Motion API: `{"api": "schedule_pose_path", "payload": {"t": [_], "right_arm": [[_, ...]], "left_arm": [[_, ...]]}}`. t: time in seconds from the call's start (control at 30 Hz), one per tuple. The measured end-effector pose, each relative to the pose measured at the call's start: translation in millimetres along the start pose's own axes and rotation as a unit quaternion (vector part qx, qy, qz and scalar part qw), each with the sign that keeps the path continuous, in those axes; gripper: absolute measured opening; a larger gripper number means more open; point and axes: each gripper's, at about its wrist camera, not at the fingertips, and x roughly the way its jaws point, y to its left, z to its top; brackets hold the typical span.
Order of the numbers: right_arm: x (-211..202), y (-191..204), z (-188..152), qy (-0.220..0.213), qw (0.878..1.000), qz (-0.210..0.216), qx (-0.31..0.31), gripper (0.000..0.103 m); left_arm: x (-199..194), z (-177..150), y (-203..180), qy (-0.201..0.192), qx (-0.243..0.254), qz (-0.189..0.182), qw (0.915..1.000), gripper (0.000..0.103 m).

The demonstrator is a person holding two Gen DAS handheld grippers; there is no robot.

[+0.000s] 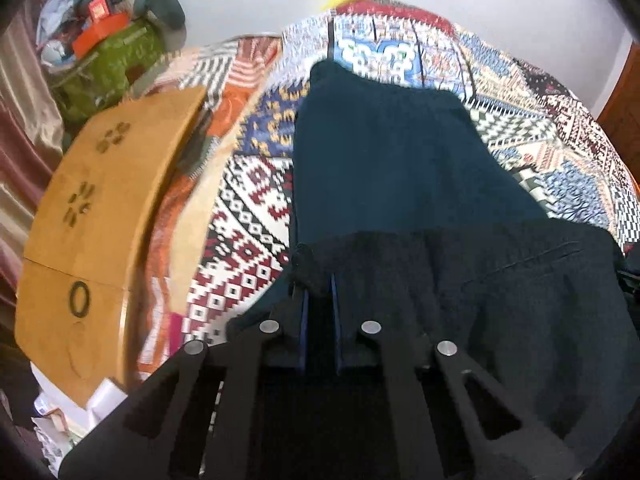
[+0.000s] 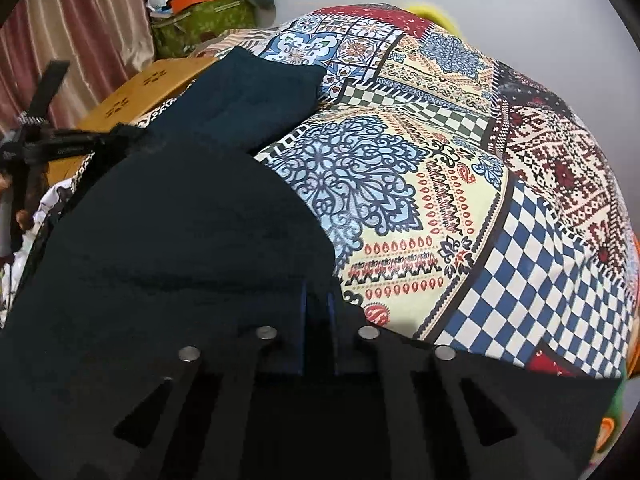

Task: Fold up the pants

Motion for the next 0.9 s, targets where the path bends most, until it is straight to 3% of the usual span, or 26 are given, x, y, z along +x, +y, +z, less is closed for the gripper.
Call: {"api": "schedule_pose_path", "payload": {"t": [0.1,0.37,0.63,0.9], "right_arm": [[-14.8,2.2,1.2,-0.024,0.999,-0.024,-0.001,0.005],[-82.9,5.9,2.4,-0.087,0.995,-0.035,0.026,0.005],[-139.0,36.2,-33.9,-0.113,0.993,-0.022,0.042,0.005],[-174.3,69.5,-75.7,-0.123,0.991,0.008,0.057,0.005]], "left_arm": [[-21.0,3.1,2.6,-0.02,0.003,-0.002,0.9998,0.008],[-101.6,-11.1,7.2,-0.075,-0.003,-0.023,0.9969,0.008],[-177.3,-57.8,6.7,-0.113,0.016,-0.012,0.9933,0.008],[-215.7,-112.7,18.9,-0.134,0.005,0.007,0.991,0.008]]}}
